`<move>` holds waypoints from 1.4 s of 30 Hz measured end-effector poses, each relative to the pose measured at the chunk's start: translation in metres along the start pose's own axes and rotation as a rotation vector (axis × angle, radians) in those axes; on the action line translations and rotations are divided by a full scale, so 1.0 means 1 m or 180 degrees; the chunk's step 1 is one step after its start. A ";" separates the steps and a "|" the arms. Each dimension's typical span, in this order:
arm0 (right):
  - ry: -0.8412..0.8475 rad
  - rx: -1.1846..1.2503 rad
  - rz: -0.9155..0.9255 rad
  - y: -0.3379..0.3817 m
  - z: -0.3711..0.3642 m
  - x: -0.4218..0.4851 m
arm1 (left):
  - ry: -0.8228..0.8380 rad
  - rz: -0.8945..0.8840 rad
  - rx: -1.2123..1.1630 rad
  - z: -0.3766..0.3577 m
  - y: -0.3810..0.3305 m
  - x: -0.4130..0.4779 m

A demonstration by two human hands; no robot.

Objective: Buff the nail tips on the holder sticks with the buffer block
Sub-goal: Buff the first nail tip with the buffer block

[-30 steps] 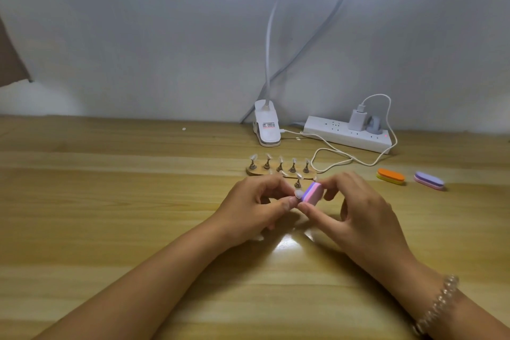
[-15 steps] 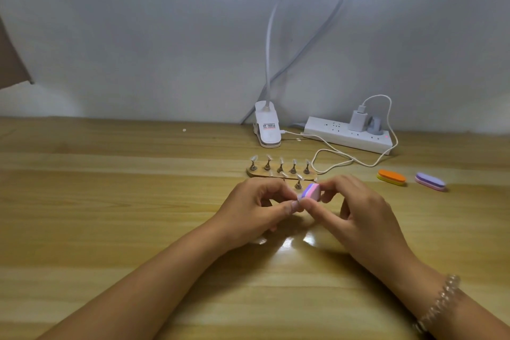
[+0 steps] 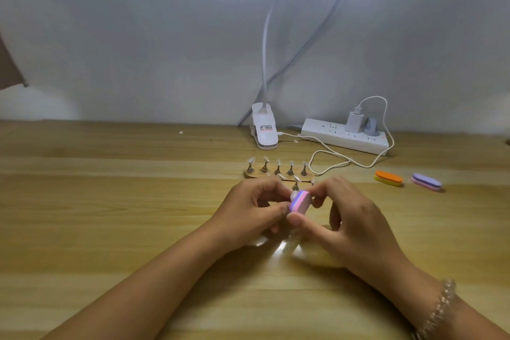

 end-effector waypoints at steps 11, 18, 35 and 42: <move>0.0073 -0.0039 -0.0050 -0.004 0.004 0.002 | 0.0046 0.0032 -0.0015 0.000 -0.006 -0.004; 0.0050 -0.0070 -0.0019 -0.003 0.002 0.001 | 0.0088 0.0010 0.0149 0.000 -0.007 -0.004; 0.0111 -0.0007 -0.0199 -0.004 0.001 0.001 | 0.0010 -0.0106 0.0405 0.000 -0.005 -0.002; 0.0012 -0.0073 -0.0196 -0.004 0.001 0.000 | -0.0037 -0.0163 0.0459 0.001 -0.001 -0.002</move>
Point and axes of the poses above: each hand's wrist, its own x-axis towards the middle knuckle, its own z-axis out of the back of the hand, y = z × x, the point moved 1 cm from there along x, towards the middle knuckle, and after that the axes turned 8 degrees about -z, right-handed, at the moved point
